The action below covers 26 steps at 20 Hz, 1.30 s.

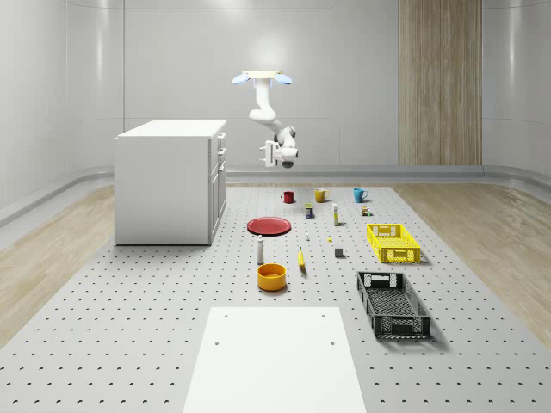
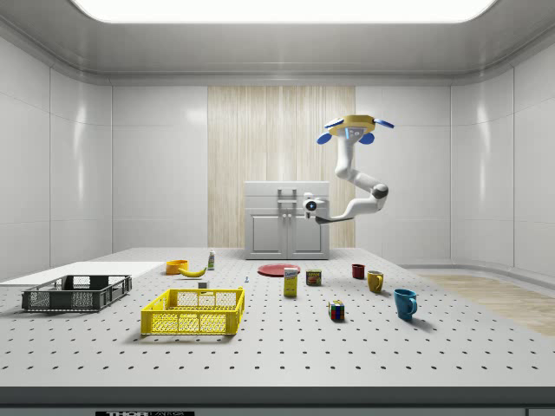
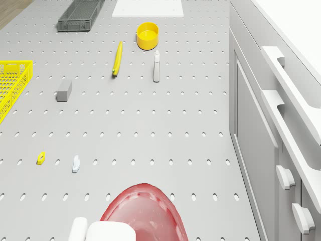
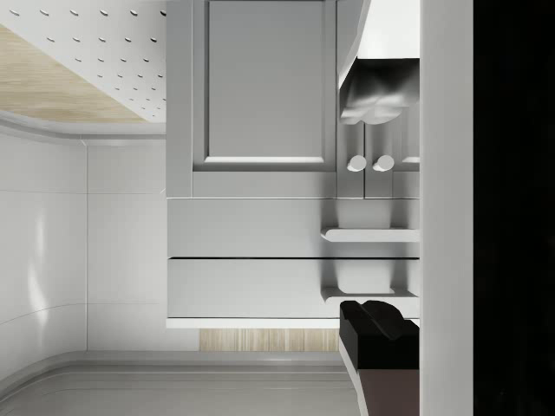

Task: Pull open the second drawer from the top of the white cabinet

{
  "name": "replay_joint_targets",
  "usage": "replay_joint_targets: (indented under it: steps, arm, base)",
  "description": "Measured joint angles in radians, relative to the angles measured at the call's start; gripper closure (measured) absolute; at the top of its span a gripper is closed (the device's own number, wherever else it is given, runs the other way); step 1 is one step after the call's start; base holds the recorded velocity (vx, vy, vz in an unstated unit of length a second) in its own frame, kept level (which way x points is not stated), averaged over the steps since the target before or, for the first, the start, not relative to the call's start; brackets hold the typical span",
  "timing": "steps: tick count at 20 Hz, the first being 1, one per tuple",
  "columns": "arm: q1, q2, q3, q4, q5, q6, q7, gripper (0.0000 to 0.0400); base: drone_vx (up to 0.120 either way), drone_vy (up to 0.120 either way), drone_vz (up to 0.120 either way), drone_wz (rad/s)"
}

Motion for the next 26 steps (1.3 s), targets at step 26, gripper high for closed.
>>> replay_joint_targets:
  steps: [26]
  arm:
    - [0.059, -0.060, 0.021, -0.041, -0.016, 0.096, 0.032, 0.0100]
  base:
    - [0.086, -0.032, 0.000, 0.000]
